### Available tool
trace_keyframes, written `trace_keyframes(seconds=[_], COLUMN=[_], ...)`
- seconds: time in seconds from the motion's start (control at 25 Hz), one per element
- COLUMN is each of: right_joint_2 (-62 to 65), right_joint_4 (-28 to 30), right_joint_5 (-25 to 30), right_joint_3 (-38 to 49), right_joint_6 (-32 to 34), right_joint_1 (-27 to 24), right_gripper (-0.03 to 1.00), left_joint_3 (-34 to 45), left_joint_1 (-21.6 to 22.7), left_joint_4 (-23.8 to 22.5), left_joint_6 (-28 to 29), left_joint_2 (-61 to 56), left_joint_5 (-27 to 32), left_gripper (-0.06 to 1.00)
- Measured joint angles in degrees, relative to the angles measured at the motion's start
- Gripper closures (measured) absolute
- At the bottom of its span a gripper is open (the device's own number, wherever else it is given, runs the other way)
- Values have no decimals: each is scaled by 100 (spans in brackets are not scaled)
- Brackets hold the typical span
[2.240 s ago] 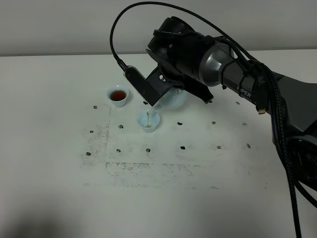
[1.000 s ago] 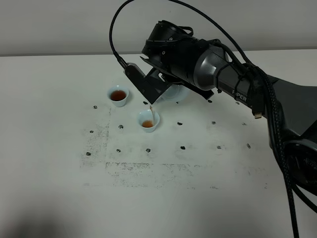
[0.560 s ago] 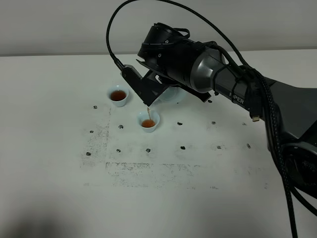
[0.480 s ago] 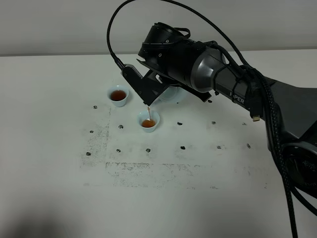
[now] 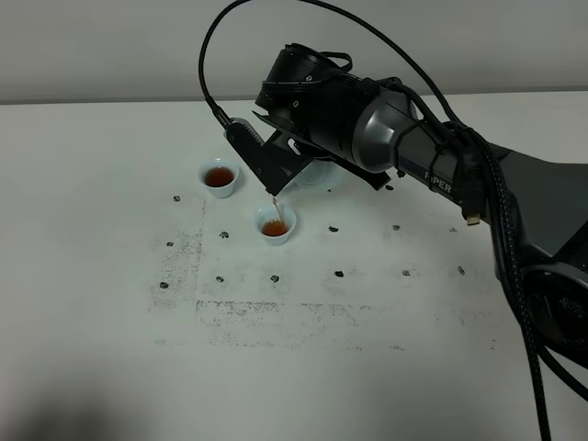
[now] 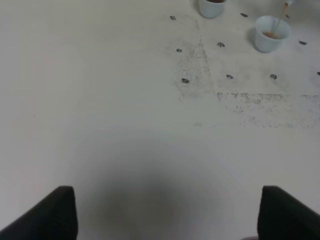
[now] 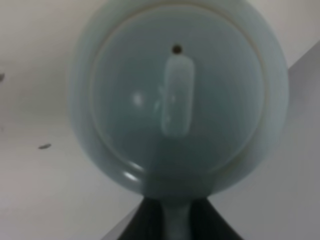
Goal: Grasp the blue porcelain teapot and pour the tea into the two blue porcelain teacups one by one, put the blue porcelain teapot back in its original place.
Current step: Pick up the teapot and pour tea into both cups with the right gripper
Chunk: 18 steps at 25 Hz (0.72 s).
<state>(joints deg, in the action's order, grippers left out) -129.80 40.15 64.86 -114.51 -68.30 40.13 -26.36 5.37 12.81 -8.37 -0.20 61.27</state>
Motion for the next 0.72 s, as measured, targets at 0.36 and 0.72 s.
trace_keyframes(seconds=[0.36, 0.72], right_joint_2=[0, 0], right_joint_4=[7, 88], right_joint_5=[-7, 58], right_joint_3=[0, 0], right_joint_6=[33, 59], right_joint_1=[5, 108], right_gripper=[92, 92], left_joint_3=[0, 0], left_joint_1=[0, 0], left_joint_4=[0, 0], left_joint_6=[0, 0], left_joint_2=[0, 0], left_joint_5=[0, 0], left_gripper=[24, 24])
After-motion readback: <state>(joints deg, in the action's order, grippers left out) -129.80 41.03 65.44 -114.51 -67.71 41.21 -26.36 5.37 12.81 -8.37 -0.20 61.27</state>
